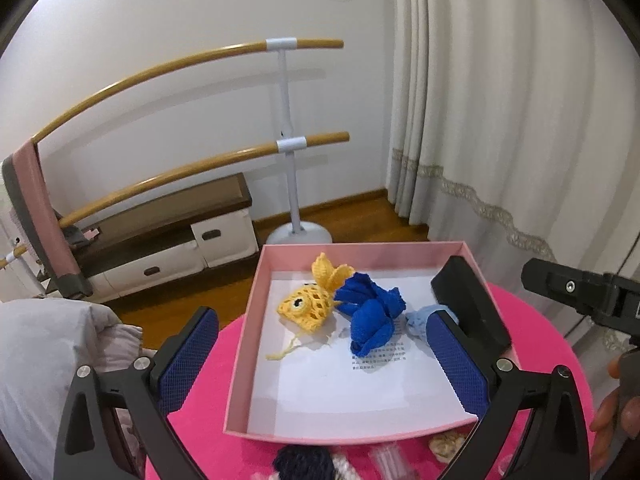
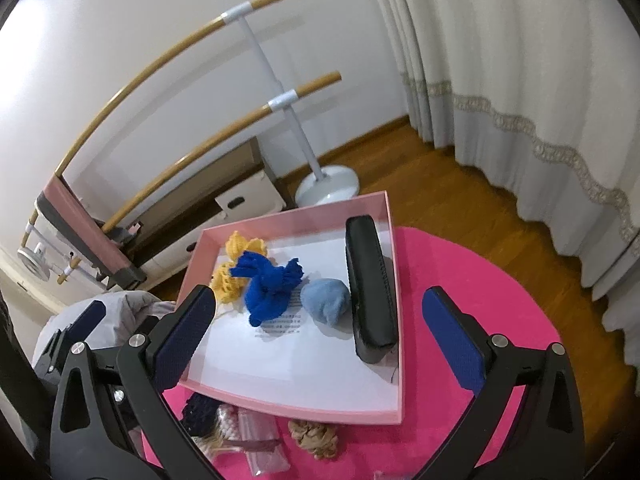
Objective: Organize soft objects
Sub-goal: 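Lower both items into the pink box and open both grippers, then withdraw both tools from the box back over the table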
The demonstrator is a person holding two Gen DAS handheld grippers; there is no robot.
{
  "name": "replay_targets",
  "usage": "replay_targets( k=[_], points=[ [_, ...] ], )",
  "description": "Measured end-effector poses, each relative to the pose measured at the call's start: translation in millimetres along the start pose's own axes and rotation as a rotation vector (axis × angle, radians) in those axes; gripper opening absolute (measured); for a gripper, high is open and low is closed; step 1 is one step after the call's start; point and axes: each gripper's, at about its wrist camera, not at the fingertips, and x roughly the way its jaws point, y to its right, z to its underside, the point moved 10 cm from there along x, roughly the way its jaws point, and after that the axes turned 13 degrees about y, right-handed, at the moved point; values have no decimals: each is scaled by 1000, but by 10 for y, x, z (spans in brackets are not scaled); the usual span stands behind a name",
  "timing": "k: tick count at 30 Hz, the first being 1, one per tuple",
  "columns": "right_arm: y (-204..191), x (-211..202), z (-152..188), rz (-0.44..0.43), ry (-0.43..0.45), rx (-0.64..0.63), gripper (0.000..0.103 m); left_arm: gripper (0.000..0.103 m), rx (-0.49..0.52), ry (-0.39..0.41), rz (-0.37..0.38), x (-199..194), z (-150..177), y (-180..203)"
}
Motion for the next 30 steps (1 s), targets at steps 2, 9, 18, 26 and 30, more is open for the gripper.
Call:
replay_targets(
  k=[2, 9, 18, 26, 30],
  points=[
    [-54, -161, -27, 12, 40, -28, 103, 103, -12, 18, -6, -156, -16, -25],
    [-204, -796, 28, 64, 174, -135, 103, 103, -29, 79, -9, -923, 333, -142],
    [-271, -1552, 244, 105, 294, -202, 103, 103, -52, 136, -12, -1932, 607, -264],
    [-326, -2170, 401, 135, 384, -227, 103, 103, -46, 186, -32, -2653, 819, -261],
    [-379, -2402, 520, 145, 414, -237, 103, 103, -40, 195, -33, -2957, 961, -214]
  ],
)
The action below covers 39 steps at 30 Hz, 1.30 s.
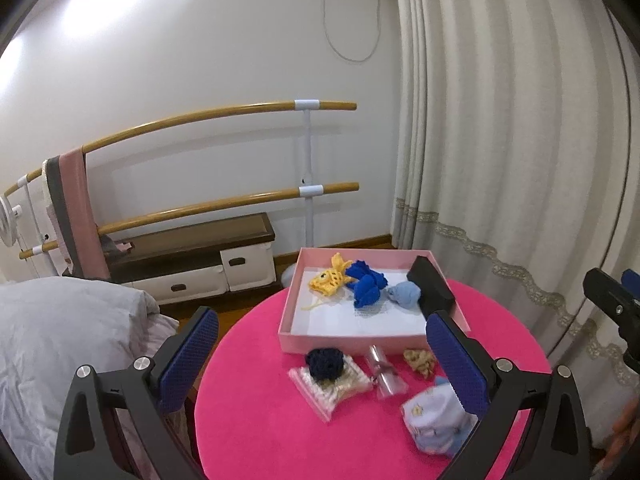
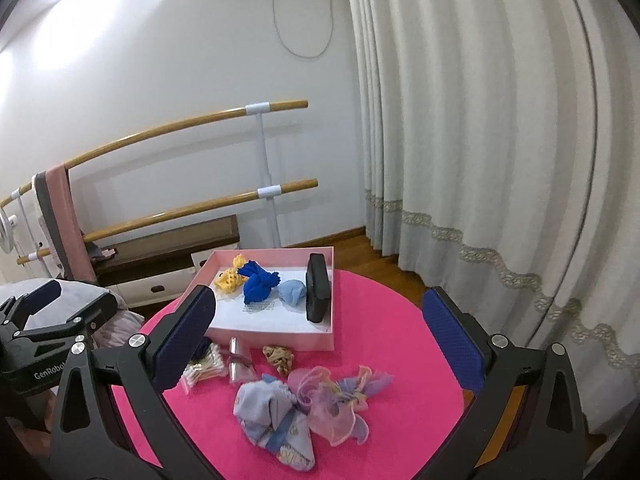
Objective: Organize soft objects
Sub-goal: 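Withdraw both tools from the box back over the table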
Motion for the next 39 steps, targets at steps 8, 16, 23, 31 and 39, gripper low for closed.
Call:
replay_targets(
  k=[8, 16, 23, 31, 39],
  points=[
    [-143, -405, 173, -16, 25, -2, 103, 103, -6, -21, -21, -503, 201, -40],
    [-263, -612, 310, -41, 22, -19, 103, 103, -15, -27, -47, -834, 208, -164],
    [-177, -708, 362, -16, 32, -4, 103, 103, -20, -6, -38, -1049, 268, -194],
    [-56, -735, 359, 8, 35, -1, 103, 103, -32, -17, -32, -1095, 323, -231],
    [-8, -677, 459, 7, 4, -4, 103, 103, -32, -42, -33, -1006, 387, -237]
  ],
)
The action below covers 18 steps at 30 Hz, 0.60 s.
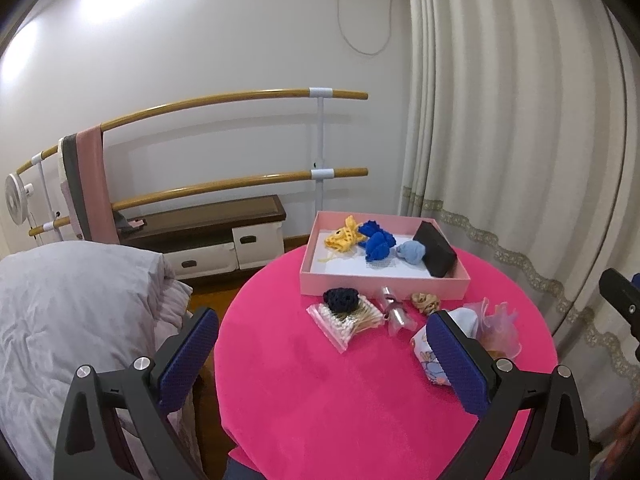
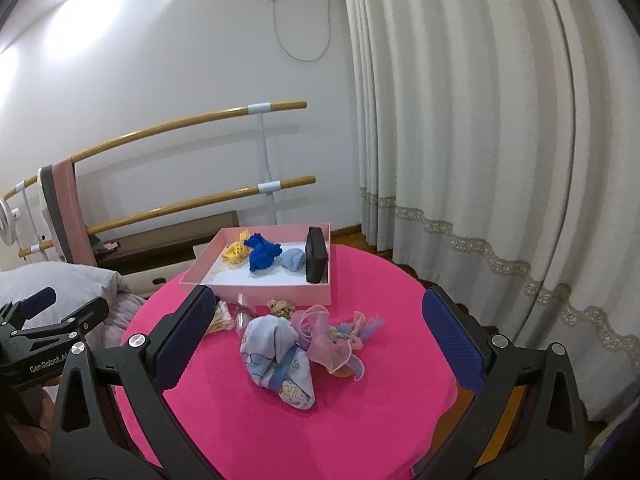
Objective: Organize soft objects
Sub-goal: 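Grasp the cartoon-print light-blue cloth with the left gripper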
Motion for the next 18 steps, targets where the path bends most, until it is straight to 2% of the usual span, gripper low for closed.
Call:
replay_targets(
  k=[11, 18],
  points=[
    [-41, 113, 123, -11, -45, -11, 103, 103, 2, -42, 0, 232, 131, -35],
    [128, 289, 435, 21, -136, 6, 103, 103, 9, -93, 23, 412, 320, 43]
  ],
)
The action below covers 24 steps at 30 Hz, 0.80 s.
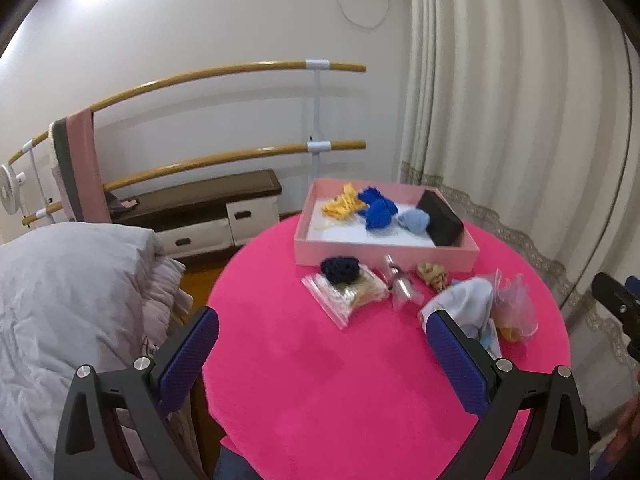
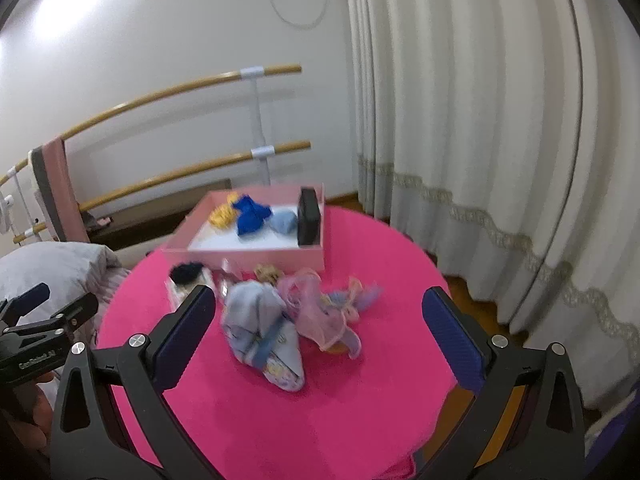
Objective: Organize soft objects
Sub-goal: 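Grasp the cartoon-print light-blue cloth with the left gripper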
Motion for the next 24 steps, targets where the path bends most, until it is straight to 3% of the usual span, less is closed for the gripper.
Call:
replay_targets(
  k=[12, 19, 24],
  points=[
    [153, 359, 356, -24, -113, 22, 103, 103, 31, -101, 93, 495, 260, 507],
    [465, 506, 465, -23, -138, 76, 103, 103, 19, -174, 163, 869, 404, 953],
    [634, 658, 564, -28, -168, 104, 103, 103, 17, -228, 164, 1207, 547, 1214]
  ],
)
